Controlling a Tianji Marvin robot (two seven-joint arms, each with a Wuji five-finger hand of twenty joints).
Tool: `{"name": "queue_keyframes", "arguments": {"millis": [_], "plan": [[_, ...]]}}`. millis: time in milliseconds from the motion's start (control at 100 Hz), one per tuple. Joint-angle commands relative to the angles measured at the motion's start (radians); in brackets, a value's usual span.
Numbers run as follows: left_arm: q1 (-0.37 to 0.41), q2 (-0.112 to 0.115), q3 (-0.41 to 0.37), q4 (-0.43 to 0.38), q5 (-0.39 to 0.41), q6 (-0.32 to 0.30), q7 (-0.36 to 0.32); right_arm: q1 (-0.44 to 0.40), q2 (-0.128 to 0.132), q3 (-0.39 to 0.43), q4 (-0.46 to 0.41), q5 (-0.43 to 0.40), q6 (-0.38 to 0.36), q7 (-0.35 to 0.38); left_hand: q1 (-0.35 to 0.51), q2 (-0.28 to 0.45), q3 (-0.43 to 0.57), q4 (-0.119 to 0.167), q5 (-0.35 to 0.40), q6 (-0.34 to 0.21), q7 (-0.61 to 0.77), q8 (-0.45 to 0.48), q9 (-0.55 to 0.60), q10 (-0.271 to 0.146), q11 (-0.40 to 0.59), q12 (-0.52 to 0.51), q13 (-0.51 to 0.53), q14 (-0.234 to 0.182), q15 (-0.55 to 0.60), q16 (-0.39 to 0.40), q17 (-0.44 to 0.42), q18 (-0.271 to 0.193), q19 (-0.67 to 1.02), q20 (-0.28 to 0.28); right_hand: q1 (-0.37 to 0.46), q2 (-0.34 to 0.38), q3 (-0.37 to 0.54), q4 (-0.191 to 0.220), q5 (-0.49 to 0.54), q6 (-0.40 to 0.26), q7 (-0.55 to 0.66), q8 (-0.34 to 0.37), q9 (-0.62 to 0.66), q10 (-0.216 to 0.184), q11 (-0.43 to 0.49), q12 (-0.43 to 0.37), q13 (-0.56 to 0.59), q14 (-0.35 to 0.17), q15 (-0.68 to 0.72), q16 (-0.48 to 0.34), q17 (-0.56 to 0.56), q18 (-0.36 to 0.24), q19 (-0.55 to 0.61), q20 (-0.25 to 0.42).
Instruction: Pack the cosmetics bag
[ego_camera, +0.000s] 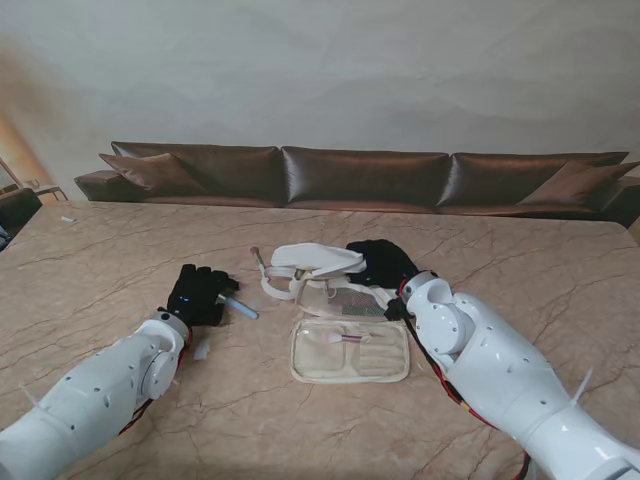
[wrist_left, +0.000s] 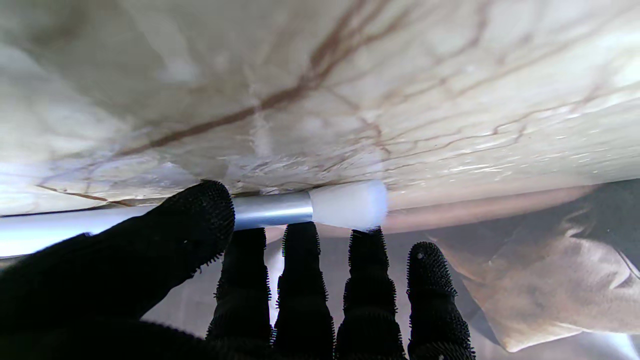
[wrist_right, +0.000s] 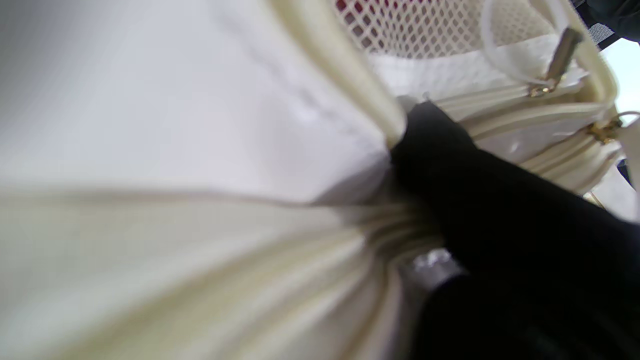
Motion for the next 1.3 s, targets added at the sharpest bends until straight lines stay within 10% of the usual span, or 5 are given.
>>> {"name": "queue_keyframes", "arguments": {"millis": [0,250,710,1120,1290], "plan": [[0.035,0.007,0.012,0.051,-0.005,0.001,-0.016,-0.009,-0.007,-0.002,-0.013,0.0,-0.001,0.002,0.002,-0.138,-0.1,-0.034,0.106,-0.057,0.234,0.105,0.016,0.007,0.021,0.003,0.008,0.004,0.009,-0.009,-0.011,0.006,0.003,0.021,0.081,0.101,0.056,0.017,0.049,-0.119,0.09,-0.002,0.04,-0.007,0.038,0.007,0.109,-0.041,0.099,0.019,0.059,-0.02,0.113,0.03],[0.028,-0.01,0.035,0.088,-0.038,-0.042,0.028,-0.012,-0.007,0.0,-0.016,-0.002,0.005,-0.001,0.087,-0.232,-0.193,-0.188,0.168,-0.216,0.521,0.149,0.074,-0.009,0.036,0.014,0.046,-0.002,0.024,-0.009,-0.011,0.005,0.036,0.025,0.081,0.101,0.056,0.017,0.048,-0.119,0.09,-0.002,0.039,-0.008,0.037,0.006,0.108,-0.041,0.101,0.019,0.059,-0.02,0.114,0.029],[0.036,-0.027,0.051,0.111,-0.073,-0.088,0.049,-0.007,-0.01,-0.009,-0.013,0.005,0.011,0.001,0.111,-0.24,-0.211,-0.192,0.265,-0.286,0.633,0.14,0.42,-0.117,0.142,0.087,0.319,-0.027,0.091,0.022,-0.004,0.007,0.094,0.033,0.08,0.101,0.056,0.017,0.049,-0.12,0.09,-0.002,0.04,-0.009,0.038,0.006,0.108,-0.041,0.101,0.017,0.059,-0.02,0.115,0.028],[0.05,-0.03,0.034,0.115,-0.074,-0.074,0.073,0.004,-0.016,-0.022,0.0,0.015,0.007,-0.006,0.146,-0.262,-0.192,-0.191,0.259,-0.284,0.652,0.136,0.694,-0.151,-0.007,0.438,0.495,-0.035,0.136,0.122,0.051,0.03,0.141,0.014,0.079,0.101,0.057,0.017,0.048,-0.124,0.09,-0.003,0.039,-0.009,0.037,0.004,0.108,-0.041,0.1,0.015,0.058,-0.018,0.117,0.028],[0.048,-0.038,0.045,0.129,-0.085,-0.073,0.086,0.005,-0.017,-0.024,0.0,0.016,0.008,-0.006,0.128,-0.267,-0.183,-0.194,0.236,-0.158,0.42,0.033,0.625,-0.167,0.016,0.565,0.421,-0.031,0.126,0.155,0.031,0.021,0.135,0.012,0.078,0.1,0.058,0.017,0.05,-0.126,0.09,-0.002,0.04,-0.01,0.036,0.003,0.108,-0.04,0.1,0.014,0.058,-0.018,0.117,0.027]]}}
